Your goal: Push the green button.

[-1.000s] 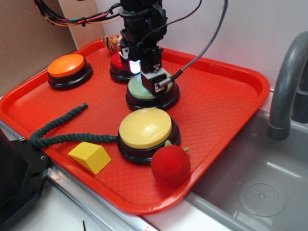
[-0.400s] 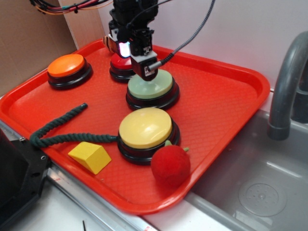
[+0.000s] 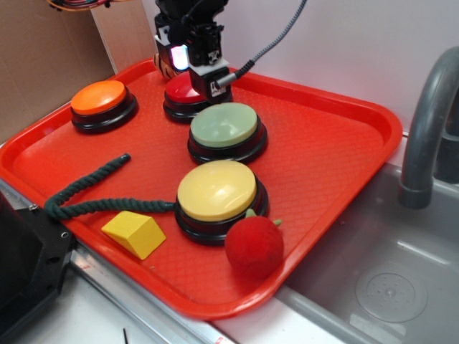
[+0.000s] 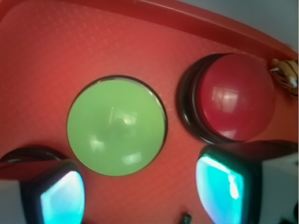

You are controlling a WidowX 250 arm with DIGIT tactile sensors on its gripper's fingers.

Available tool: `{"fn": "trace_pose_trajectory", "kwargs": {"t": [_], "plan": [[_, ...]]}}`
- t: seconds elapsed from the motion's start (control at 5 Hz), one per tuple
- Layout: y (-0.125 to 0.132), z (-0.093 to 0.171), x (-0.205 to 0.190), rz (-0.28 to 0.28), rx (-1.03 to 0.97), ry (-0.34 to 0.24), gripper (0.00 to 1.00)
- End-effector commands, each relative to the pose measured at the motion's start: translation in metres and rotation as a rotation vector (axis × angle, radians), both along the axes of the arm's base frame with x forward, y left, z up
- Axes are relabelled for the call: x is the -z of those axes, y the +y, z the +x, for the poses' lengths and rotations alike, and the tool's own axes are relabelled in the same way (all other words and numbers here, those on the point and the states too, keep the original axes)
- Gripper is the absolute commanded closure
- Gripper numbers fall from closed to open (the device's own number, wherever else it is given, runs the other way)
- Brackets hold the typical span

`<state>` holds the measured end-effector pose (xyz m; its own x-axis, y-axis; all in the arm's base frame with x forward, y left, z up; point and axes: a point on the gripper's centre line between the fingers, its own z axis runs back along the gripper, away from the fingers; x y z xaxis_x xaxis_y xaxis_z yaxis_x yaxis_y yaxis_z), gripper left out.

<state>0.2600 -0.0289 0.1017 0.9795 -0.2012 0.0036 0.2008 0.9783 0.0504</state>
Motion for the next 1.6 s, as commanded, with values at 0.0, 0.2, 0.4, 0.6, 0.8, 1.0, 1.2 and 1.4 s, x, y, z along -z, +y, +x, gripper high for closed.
{"fn": "trace_pose_trajectory", "kwargs": {"t": [0.0, 0.2, 0.4, 0.6, 0.8, 1.0, 1.2, 1.4], "plan": [[0.0, 0.008, -0.03, -0.014, -0.003, -0.105, 0.0], [0.002, 0.007, -0.034, -0.037, -0.008, -0.102, 0.0], [0.002, 0.007, -0.036, -0.034, -0.007, -0.102, 0.0], [0.002, 0.006, -0.037, -0.04, -0.003, -0.098, 0.0], [0.002, 0.005, -0.039, -0.04, -0.005, -0.1, 0.0], [0.001, 0.005, -0.042, -0.039, -0.004, -0.106, 0.0], [0.001, 0.004, -0.044, -0.036, -0.003, -0.108, 0.0], [0.0, 0.004, -0.042, -0.054, -0.002, -0.096, 0.0]]}}
